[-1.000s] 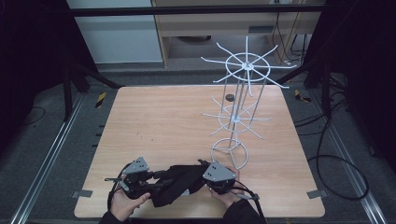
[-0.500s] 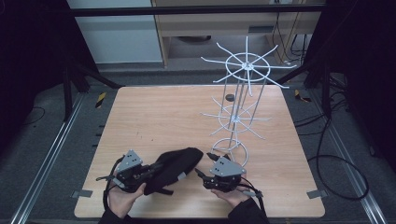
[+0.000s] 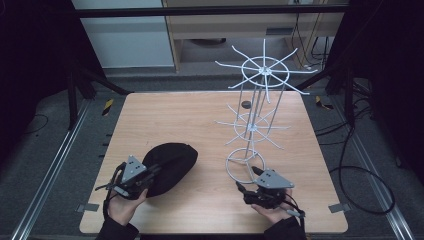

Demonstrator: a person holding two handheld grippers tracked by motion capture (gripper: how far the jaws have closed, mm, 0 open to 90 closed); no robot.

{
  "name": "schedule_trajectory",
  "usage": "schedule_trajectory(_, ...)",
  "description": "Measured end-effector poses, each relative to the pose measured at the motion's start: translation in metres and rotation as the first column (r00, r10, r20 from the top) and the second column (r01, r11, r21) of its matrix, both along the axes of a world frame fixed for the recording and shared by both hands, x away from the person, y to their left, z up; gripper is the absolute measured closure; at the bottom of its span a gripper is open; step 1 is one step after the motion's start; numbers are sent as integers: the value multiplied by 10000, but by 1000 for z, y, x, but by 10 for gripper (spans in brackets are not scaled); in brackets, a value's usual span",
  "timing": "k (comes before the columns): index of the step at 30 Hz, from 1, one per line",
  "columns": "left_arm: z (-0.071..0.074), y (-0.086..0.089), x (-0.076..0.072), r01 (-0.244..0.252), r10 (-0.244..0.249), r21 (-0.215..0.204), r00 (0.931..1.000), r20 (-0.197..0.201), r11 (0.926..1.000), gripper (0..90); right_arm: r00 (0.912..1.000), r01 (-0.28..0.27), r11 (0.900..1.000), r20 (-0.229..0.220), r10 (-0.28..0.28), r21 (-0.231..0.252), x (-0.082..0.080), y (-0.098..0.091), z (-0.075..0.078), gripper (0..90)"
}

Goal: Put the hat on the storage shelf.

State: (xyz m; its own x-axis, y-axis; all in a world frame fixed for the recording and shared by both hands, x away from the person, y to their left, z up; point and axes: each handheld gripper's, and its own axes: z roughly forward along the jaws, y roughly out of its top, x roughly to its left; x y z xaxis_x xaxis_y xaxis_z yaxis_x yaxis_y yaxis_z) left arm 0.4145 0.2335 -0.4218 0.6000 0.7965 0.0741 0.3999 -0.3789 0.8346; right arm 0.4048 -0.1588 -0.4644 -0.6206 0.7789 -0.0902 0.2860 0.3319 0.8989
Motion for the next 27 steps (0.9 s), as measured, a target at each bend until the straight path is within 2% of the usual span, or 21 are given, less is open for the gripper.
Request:
schedule_trajectory(3, -7, -12, -3, 514, -518, -151, 9981, -342, 9986, 806, 9961, 847, 9961, -266, -841, 238, 2, -22, -2, 279)
schedule_trajectory(4, -13, -21, -5, 840, -847, -142, 9948, -563, 9964, 789, 9909, 1314, 9906, -342, -1301, 387, 4, -35, -2, 278)
schedule_trajectory(5, -13, -21, -5, 840, -847, -142, 9948, -563, 9964, 783, 9874, 1557, 9870, -366, -1542, 406, 6, -41, -3, 278)
schedule_trajectory(6, -16, -25, -6, 971, -977, -131, 9931, -649, 9952, 783, 9874, 1557, 9870, -366, -1542, 406, 6, -41, -3, 278)
schedule_trajectory(7, -19, -28, -7, 1100, -1102, -68, 9911, -748, 9939, 773, 9796, 1975, 9791, -472, -1953, 487, 8, -53, -4, 278)
schedule_trajectory(8, -20, -30, -7, 1181, -1180, -31, 9898, -799, 9930, 773, 9796, 1975, 9791, -472, -1953, 487, 8, -53, -4, 278)
schedule_trajectory(11, -24, -33, -8, 1306, -1304, -43, 9874, -893, 9914, 749, 9680, 2458, 9674, -680, -2417, 604, 11, -66, -7, 278)
schedule_trajectory(12, -24, -32, -8, 1379, -1388, -159, 9858, -943, 9903, 732, 9658, 2536, 9653, -715, -2491, 626, 11, -69, -8, 278)
schedule_trajectory(14, -21, -29, -9, 1439, -1463, -355, 9862, -780, 9890, 674, 9631, 2638, 9627, -725, -2593, 607, 12, -72, -8, 278)
schedule_trajectory(17, -6, -18, -10, 1239, -1266, -838, 9916, -281, 9888, 580, 9629, 2647, 9627, -704, -2607, 567, 12, -73, -8, 276)
schedule_trajectory(19, 5, -10, -7, 1083, -1094, -1001, 9940, -51, 9891, 526, 9629, 2649, 9630, -671, -2614, 505, 13, -74, -7, 274)
schedule_trajectory(22, 13, -5, 3, 805, -809, -1179, 9967, 12, 9898, 474, 9624, 2660, 9628, -704, -2624, 479, 14, -75, -7, 273)
schedule_trajectory(25, 12, -11, 16, 765, -778, -907, 9969, -107, 9929, 407, 9604, 2713, 9613, -784, -2672, 469, 14, -76, -8, 270)
schedule_trajectory(27, 7, -18, 22, 742, -777, -815, 9962, -399, 9939, 400, 9605, 2709, 9615, -789, -2669, 464, 14, -76, -8, 269)
